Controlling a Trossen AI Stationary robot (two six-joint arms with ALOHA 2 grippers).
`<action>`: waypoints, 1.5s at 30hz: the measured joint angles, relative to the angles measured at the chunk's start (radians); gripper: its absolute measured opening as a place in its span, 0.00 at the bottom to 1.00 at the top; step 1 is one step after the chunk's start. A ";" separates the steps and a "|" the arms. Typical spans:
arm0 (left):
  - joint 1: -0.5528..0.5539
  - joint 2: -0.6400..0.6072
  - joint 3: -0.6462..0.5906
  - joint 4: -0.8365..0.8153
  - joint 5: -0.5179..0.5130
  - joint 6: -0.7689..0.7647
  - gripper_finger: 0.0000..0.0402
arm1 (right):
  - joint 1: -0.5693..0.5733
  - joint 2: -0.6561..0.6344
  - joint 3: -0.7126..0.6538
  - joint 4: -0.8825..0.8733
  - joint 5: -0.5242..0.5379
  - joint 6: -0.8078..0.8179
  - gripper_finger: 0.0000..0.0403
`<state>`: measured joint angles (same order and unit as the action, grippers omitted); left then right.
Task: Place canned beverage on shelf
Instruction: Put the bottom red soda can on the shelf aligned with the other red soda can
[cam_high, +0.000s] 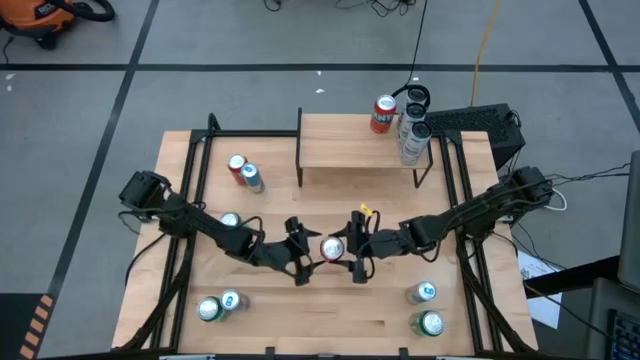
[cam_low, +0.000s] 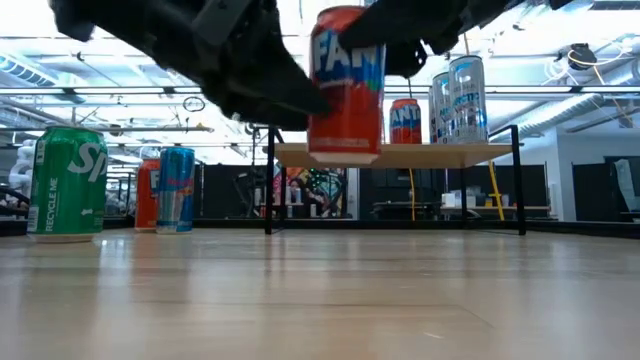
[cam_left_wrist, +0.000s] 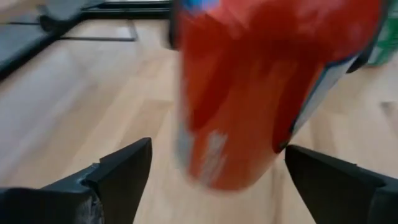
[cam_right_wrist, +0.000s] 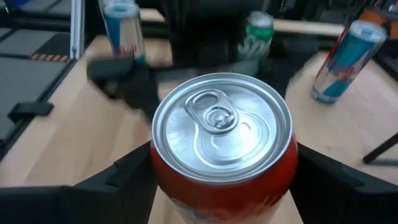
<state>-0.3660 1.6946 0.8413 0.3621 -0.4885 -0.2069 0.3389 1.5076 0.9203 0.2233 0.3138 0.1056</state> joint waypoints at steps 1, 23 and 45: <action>0.008 0.007 0.000 0.021 0.032 0.020 0.94 | -0.003 -0.004 0.000 0.015 -0.001 -0.003 0.69; 0.168 -0.024 0.000 0.068 -0.038 0.169 0.95 | -0.392 -0.276 0.230 -0.563 0.033 -0.057 0.70; 0.242 -0.047 0.001 0.005 -0.011 0.167 0.95 | -0.680 -0.148 0.244 -0.520 0.022 0.103 0.76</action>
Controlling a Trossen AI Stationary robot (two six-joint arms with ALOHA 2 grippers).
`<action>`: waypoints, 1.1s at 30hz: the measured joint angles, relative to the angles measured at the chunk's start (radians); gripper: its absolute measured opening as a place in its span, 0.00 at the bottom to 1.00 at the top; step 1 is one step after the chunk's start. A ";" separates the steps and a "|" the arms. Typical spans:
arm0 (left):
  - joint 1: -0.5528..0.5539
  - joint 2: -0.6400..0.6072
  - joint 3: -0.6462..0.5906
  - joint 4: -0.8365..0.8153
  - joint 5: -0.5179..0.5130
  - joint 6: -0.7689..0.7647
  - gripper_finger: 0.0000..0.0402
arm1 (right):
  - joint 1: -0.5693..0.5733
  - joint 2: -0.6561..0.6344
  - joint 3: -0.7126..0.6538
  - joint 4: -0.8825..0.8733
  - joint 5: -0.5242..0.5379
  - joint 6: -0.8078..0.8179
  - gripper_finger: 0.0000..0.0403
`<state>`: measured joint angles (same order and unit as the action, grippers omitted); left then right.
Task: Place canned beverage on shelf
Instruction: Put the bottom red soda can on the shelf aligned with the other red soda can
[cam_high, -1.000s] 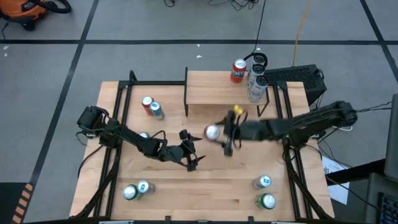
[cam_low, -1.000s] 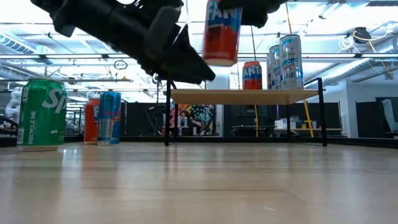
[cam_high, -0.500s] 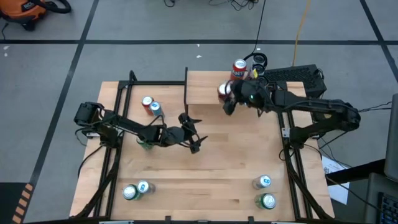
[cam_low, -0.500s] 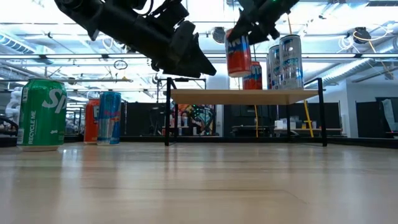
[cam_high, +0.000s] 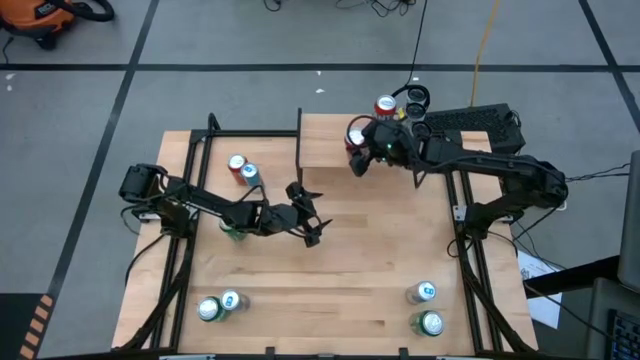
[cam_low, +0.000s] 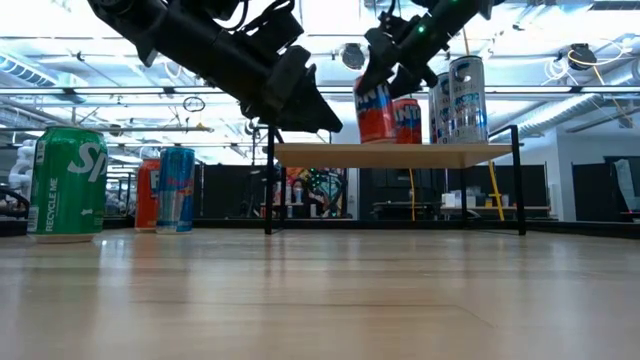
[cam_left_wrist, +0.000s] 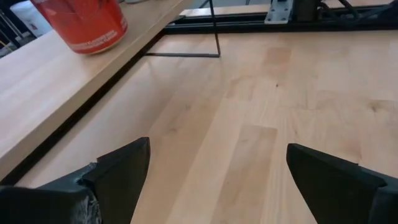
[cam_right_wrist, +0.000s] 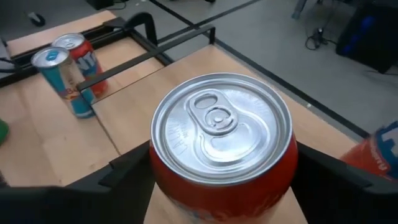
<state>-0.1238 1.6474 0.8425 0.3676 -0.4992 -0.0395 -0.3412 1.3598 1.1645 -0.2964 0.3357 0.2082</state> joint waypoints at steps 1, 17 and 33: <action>0.000 0.000 0.000 0.000 0.000 0.000 0.95 | -0.004 0.000 0.000 0.001 0.001 0.000 0.79; 0.030 0.000 0.000 -0.013 -0.001 -0.004 0.95 | 0.012 -0.159 0.005 -0.035 0.000 -0.057 0.88; 0.156 0.001 0.000 0.238 0.111 0.180 0.92 | 0.046 -0.063 0.342 -0.322 0.013 -0.121 0.49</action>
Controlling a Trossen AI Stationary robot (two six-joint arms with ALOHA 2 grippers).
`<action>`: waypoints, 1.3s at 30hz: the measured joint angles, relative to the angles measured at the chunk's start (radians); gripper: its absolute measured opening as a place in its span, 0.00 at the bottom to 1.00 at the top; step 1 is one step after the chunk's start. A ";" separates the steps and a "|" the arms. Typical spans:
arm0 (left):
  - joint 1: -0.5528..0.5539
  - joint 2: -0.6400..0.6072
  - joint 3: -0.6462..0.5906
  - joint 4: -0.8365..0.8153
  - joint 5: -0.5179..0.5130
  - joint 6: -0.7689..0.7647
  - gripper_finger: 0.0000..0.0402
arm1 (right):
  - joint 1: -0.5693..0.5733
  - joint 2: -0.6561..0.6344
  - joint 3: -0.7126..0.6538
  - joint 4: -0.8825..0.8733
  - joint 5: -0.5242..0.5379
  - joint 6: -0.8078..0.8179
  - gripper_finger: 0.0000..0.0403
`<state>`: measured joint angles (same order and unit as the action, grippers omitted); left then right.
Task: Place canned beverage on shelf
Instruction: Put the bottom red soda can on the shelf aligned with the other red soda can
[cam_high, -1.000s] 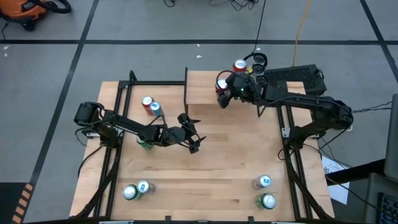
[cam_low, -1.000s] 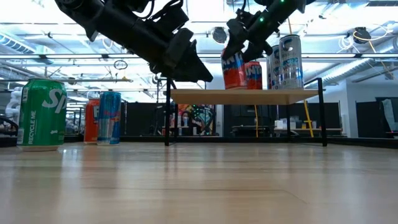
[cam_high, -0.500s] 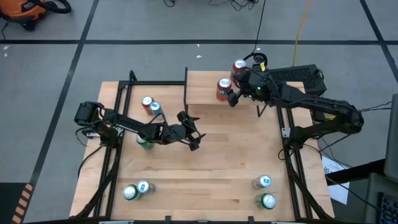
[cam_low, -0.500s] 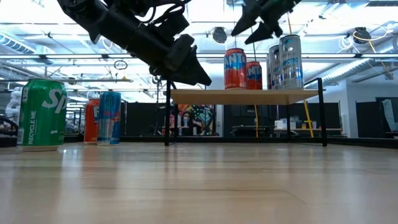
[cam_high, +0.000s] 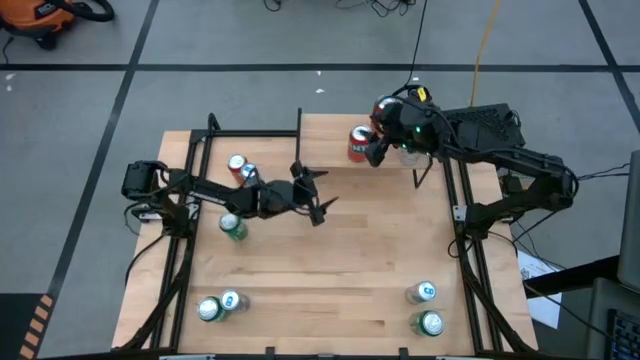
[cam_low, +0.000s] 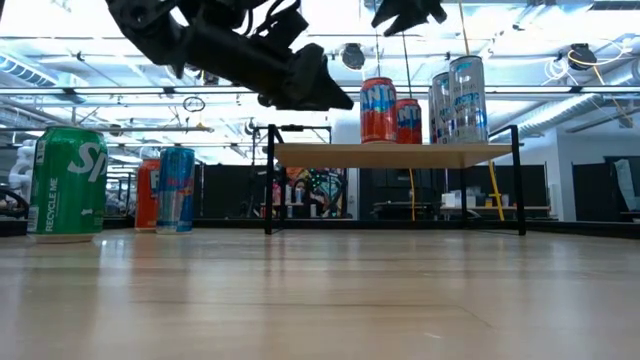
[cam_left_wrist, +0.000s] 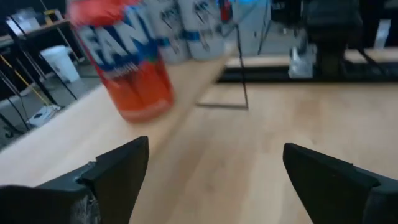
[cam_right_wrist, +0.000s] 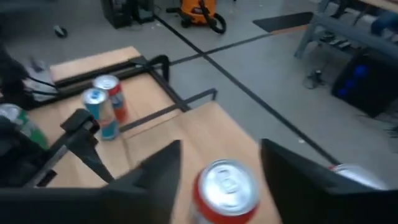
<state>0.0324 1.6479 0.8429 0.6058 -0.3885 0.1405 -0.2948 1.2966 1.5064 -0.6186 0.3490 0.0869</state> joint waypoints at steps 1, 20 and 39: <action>0.018 0.000 0.000 0.019 0.016 0.000 0.90 | -0.007 0.013 0.032 -0.029 0.012 -0.017 0.42; 0.275 0.045 0.009 0.153 0.391 -0.050 0.04 | -0.071 0.242 0.267 -0.399 -0.168 -0.049 0.00; 0.303 0.268 0.184 0.200 0.395 -0.050 0.01 | -0.086 0.236 0.268 -0.413 -0.165 -0.024 0.00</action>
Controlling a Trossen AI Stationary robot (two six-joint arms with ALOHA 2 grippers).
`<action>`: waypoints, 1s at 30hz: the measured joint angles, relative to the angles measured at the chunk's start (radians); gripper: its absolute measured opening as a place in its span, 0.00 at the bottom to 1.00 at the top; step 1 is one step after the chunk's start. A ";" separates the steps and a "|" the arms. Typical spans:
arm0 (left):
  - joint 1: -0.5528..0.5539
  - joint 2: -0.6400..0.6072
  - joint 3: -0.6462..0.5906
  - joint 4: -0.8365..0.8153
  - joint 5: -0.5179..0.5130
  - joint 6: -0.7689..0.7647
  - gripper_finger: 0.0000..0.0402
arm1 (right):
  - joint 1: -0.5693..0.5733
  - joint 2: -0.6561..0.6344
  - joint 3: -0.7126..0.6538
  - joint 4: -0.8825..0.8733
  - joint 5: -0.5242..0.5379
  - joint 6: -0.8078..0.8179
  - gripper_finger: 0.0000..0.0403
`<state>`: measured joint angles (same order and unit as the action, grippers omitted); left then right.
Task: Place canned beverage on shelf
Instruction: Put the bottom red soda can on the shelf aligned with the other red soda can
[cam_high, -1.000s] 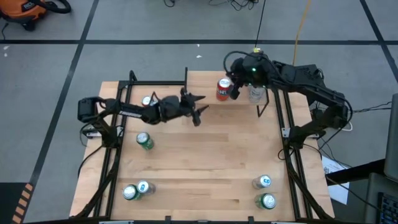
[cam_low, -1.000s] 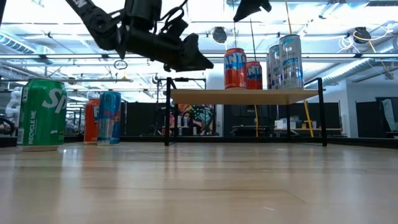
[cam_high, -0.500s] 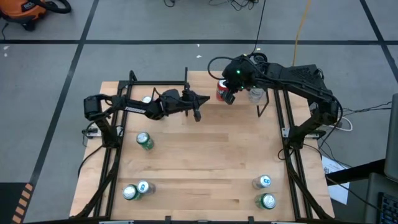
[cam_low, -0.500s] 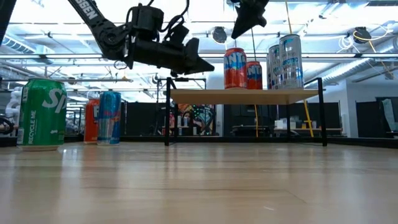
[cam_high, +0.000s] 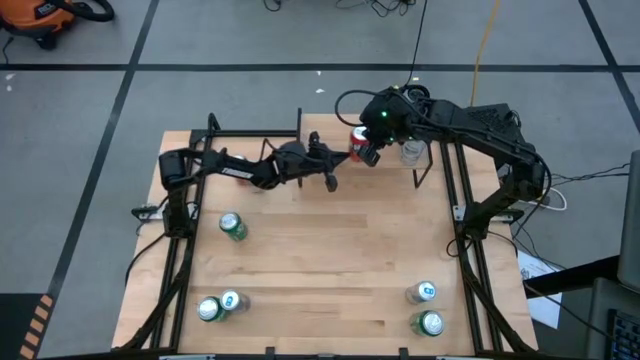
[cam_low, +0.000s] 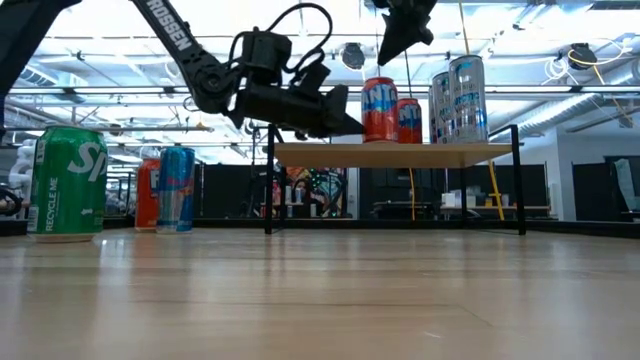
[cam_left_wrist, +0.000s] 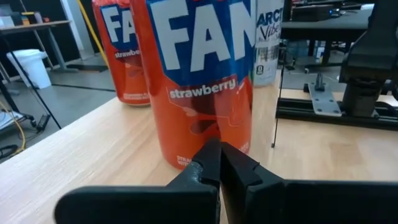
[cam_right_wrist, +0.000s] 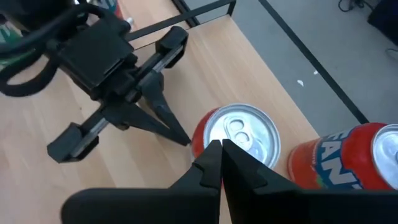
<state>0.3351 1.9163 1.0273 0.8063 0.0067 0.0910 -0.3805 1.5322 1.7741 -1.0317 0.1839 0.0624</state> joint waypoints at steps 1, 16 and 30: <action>0.000 0.003 0.004 -0.001 0.000 0.000 0.01 | -0.001 0.001 0.000 0.000 0.006 -0.004 0.00; -0.004 0.006 0.045 -0.004 0.020 -0.006 0.01 | -0.021 0.053 0.000 -0.049 0.029 -0.079 0.00; -0.004 0.006 0.045 -0.038 0.020 -0.006 0.02 | -0.027 0.046 0.003 -0.184 0.093 -0.321 0.00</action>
<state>0.3313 1.9221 1.0725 0.7681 0.0264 0.0849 -0.4075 1.5779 1.7775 -1.2156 0.2768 -0.2584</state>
